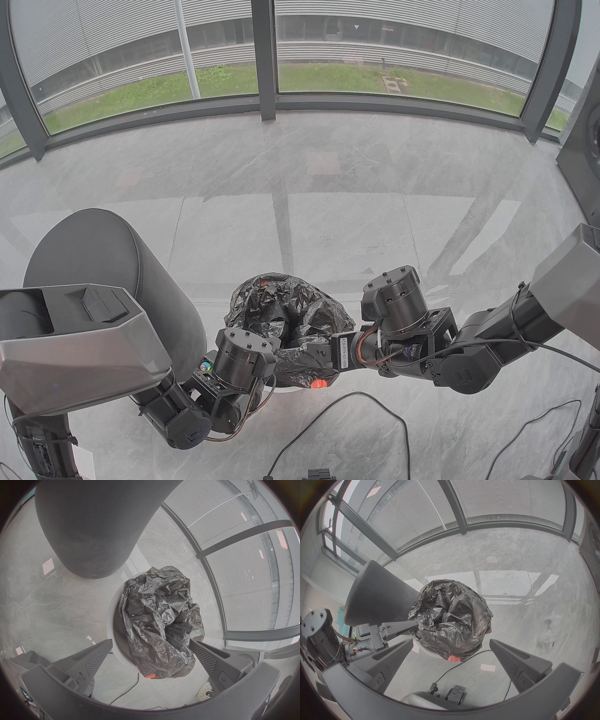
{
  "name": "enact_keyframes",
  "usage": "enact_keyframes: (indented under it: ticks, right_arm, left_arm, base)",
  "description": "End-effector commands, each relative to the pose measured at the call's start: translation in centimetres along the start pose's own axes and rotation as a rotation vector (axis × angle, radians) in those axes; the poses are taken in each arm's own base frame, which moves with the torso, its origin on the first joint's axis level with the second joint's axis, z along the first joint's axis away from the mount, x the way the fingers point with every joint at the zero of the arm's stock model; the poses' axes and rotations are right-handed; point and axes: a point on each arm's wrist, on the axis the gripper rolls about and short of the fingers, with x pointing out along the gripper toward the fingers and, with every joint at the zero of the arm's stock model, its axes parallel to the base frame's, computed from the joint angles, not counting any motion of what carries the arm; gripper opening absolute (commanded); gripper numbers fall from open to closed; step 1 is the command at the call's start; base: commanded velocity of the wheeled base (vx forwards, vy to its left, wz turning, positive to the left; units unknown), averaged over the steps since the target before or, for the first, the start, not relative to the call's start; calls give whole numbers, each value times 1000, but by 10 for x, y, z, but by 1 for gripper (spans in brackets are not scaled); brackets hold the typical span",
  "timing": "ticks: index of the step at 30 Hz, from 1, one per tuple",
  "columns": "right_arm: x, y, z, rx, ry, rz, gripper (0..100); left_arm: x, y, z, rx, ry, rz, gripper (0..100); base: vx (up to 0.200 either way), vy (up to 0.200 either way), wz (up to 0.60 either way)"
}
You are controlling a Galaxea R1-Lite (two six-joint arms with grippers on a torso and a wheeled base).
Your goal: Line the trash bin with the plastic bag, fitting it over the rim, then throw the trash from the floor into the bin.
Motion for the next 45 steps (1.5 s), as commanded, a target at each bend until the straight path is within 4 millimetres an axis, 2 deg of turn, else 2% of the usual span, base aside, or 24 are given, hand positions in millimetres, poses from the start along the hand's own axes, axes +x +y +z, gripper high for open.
enact_keyframes:
  ticks: [1, 8, 21, 23, 35, 36, 45]
  right_arm:
    - [0, 0, 0, 6, -2, 0, 100]
    - [0, -1, 1, 6, -2, -1, 100]
    - [0, -1, -2, 2, 7, -4, 100]
    - [0, -1, -2, 2, 7, -4, 100]
    - [-1, -2, -5, 1, 15, -7, 100]
    - [-1, -3, -5, 0, 16, -8, 100]
    - [-2, -2, -4, 0, 12, -6, 100]
  left_arm:
    - [7, 3, -3, 3, -3, 3, 100]
    - [13, 4, -4, -11, -26, -48, 100]
    - [15, 8, -5, 26, -38, -29, 100]
    - [22, 13, -8, 52, -39, -19, 100]
    - [26, 11, -4, 40, -63, -63, 100]
    - [27, 11, -4, 42, -64, -61, 0]
    - [27, 15, -3, 85, -67, -47, 0]
  base:
    - [0, 0, 0]
    - [0, 0, 0]
    - [0, 0, 0]
    - [0, 0, 0]
    - [0, 0, 0]
    - [0, 0, 0]
    - [0, 0, 0]
